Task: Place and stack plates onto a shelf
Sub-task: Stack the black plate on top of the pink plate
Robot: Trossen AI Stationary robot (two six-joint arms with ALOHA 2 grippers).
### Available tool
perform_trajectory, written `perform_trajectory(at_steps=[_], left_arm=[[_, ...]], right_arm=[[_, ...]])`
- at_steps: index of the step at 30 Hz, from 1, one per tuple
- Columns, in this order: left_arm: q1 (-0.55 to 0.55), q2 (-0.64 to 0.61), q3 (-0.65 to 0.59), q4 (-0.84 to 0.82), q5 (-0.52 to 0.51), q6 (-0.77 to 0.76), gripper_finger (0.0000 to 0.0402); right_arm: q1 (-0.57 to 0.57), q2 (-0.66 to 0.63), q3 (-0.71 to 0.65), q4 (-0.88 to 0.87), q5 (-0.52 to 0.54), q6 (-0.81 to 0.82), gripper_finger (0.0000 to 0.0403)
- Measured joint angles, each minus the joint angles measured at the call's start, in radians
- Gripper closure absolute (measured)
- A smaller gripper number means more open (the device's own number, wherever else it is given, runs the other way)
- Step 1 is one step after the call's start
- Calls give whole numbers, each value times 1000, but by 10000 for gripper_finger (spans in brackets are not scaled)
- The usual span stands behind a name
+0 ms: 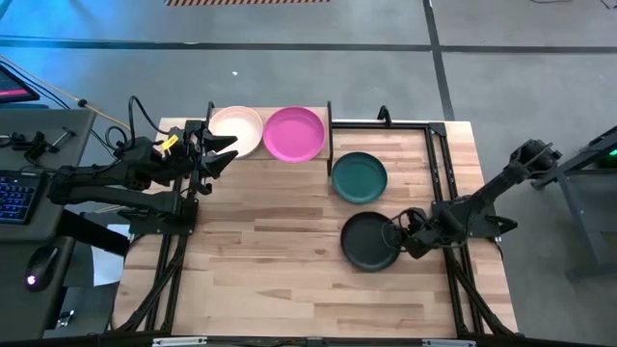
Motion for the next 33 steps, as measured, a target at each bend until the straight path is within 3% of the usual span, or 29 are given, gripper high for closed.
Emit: perform_trajectory(at_steps=[5,9,15,18,25,33], left_arm=[[0,0,0,1,0,1,212],[0,0,0,2,0,11,212],[0,0,0,8,0,52,212],[0,0,0,7,0,52,212],[0,0,0,7,0,54,212],[0,0,0,6,0,53,212]], right_arm=[[-1,-71,81,0,54,-95,398],[-1,-146,174,4,87,-259,401],[-49,-137,294,3,-31,-464,402],[-87,-109,326,-2,-30,-531,402],[-163,-86,339,48,-32,-642,403],[-168,-86,339,50,-34,-663,403]])
